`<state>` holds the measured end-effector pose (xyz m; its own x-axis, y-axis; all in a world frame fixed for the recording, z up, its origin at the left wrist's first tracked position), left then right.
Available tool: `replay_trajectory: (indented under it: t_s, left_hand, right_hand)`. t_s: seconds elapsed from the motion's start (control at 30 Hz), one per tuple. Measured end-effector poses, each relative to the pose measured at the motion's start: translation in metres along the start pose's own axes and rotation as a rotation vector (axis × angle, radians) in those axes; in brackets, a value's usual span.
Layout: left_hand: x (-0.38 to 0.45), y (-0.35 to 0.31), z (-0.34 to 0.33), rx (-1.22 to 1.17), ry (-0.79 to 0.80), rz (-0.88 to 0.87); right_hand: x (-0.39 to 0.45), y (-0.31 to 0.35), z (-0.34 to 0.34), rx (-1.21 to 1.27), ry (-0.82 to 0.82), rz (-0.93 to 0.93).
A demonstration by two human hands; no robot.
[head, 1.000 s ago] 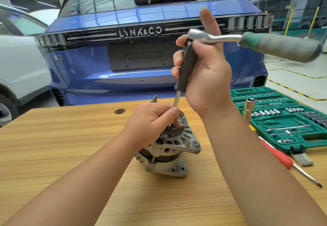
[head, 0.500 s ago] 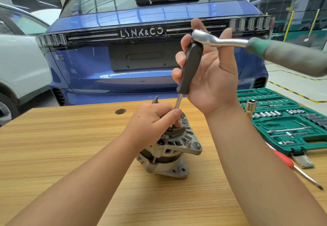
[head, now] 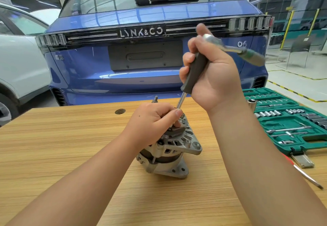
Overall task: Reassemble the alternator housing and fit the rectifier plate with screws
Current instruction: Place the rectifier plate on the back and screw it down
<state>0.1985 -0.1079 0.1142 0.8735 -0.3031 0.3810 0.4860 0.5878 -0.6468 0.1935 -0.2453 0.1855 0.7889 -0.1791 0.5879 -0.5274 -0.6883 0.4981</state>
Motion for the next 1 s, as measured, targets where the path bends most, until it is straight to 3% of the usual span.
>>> replay_trajectory:
  t_s: [0.1, 0.17, 0.43, 0.63, 0.83, 1.0]
  left_hand:
    - [-0.001, 0.000, 0.000, -0.021, -0.001, -0.022]
    - [-0.002, 0.000, 0.000, -0.035, -0.001, -0.026]
    - [0.000, 0.003, 0.000, -0.024, -0.021, -0.024]
    - [-0.002, 0.002, 0.000, -0.033, -0.016, -0.009]
    - [-0.001, -0.001, 0.000, 0.013, -0.003, 0.007]
    - [-0.001, -0.001, 0.000, 0.011, -0.004, 0.013]
  right_hand:
    - [-0.008, 0.001, -0.011, -0.239, 0.095, 0.285]
    - [-0.011, 0.000, -0.016, -0.314, 0.161, 0.376]
    - [-0.008, -0.002, -0.010, 0.112, 0.284, 0.107]
    - [-0.006, -0.006, -0.007, 0.082, 0.263, 0.068]
    - [0.002, 0.002, 0.006, -0.195, -0.134, 0.098]
    - [-0.001, -0.003, -0.001, -0.067, -0.022, 0.012]
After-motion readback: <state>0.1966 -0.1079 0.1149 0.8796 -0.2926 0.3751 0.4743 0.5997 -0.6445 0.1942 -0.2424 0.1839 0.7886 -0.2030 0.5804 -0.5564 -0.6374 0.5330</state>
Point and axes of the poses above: each hand's wrist, its own x-axis towards the middle knuckle, its own z-axis out of the back of the hand, y = z × x, the point moved 4 cm from there along x, towards the middle knuckle, and after that the axes turned 14 degrees about z, right-handed, at the moved point
